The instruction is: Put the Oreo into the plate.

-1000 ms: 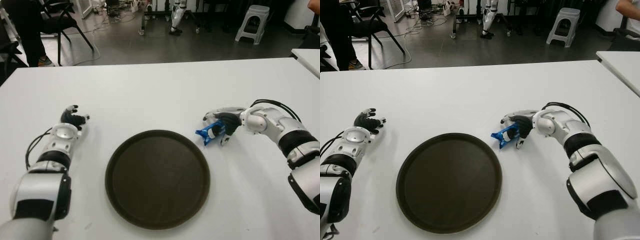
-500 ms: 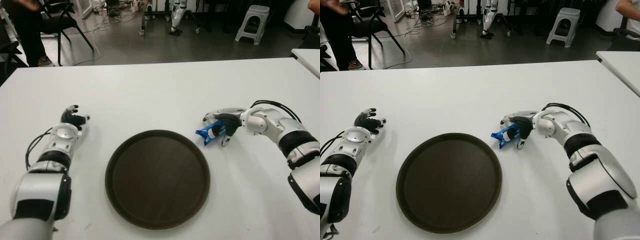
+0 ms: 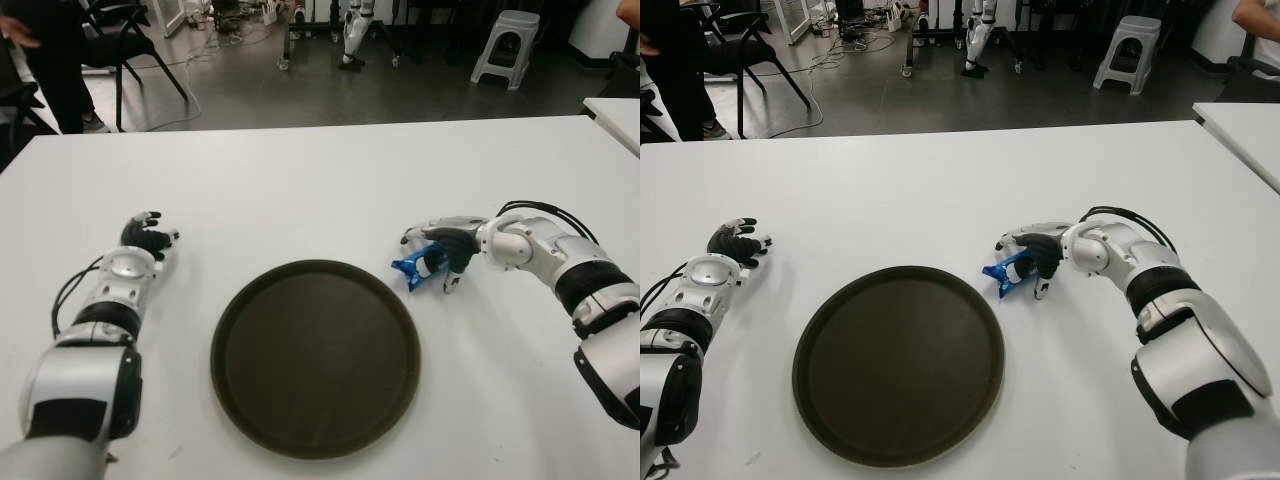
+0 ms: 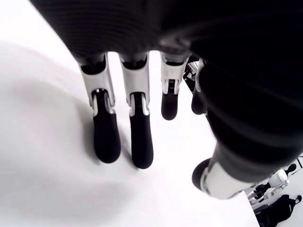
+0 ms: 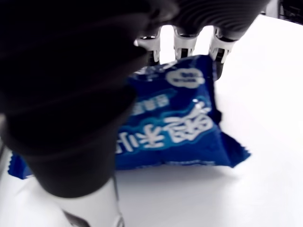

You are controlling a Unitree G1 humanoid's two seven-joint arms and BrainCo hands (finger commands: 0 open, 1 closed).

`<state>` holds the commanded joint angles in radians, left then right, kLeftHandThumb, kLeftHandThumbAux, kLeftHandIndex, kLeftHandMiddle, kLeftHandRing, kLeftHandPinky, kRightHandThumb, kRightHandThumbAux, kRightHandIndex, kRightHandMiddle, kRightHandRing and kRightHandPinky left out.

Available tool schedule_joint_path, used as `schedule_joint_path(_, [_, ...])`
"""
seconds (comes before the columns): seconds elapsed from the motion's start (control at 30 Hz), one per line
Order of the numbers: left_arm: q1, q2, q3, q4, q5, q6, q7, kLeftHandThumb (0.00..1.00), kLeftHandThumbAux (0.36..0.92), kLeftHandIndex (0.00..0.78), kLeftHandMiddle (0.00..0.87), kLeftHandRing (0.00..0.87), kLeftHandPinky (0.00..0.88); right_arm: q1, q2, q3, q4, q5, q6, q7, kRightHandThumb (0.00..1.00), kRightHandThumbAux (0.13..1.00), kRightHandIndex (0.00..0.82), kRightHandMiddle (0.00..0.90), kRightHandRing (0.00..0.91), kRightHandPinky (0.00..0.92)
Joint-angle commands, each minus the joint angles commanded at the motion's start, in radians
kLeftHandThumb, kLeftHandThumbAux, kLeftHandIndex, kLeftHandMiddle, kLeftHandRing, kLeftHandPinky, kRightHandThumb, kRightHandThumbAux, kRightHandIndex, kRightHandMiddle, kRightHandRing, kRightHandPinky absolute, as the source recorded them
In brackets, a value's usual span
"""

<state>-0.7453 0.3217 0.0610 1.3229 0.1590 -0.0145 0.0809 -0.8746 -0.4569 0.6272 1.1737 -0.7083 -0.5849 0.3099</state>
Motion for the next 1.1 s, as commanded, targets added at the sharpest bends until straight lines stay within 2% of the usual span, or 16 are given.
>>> schedule_joint_path(0.33, [0.0,-0.001,0.0,0.001,0.001,0.006,0.007,0.293,0.772,0.144,0.129,0.151,0.178,0.0,0.006,0.003,0.005,-0.002,0.004,0.003,0.0,0.921,0.0,0.009,0.017,0.047])
schedule_joint_path(0.47, [0.0,-0.001,0.001,0.001,0.001,0.006,0.01,0.298,0.77,0.151,0.133,0.155,0.184,-0.001,0.006,0.006,0.002,-0.005,0.001,0.003,0.0,0.925,0.0,0.009,0.019,0.059])
schedule_joint_path(0.53, [0.0,-0.002,0.001,0.001,0.0,0.006,0.011,0.298,0.767,0.151,0.133,0.153,0.175,-0.002,0.005,0.007,-0.002,-0.006,-0.003,0.003,0.0,0.953,0.0,0.01,0.024,0.111])
schedule_joint_path(0.73, [0.0,-0.002,0.001,0.001,0.001,0.0,0.006,0.319,0.771,0.157,0.129,0.15,0.176,-0.007,0.005,0.012,-0.002,-0.011,-0.003,0.005,0.0,0.943,0.0,0.008,0.019,0.061])
schedule_joint_path(1.1, [0.002,-0.001,-0.01,0.001,0.013,-0.003,0.016,0.262,0.78,0.116,0.118,0.136,0.15,-0.009,0.014,0.015,0.0,-0.011,0.006,0.003,0.0,0.94,0.0,0.017,0.027,0.059])
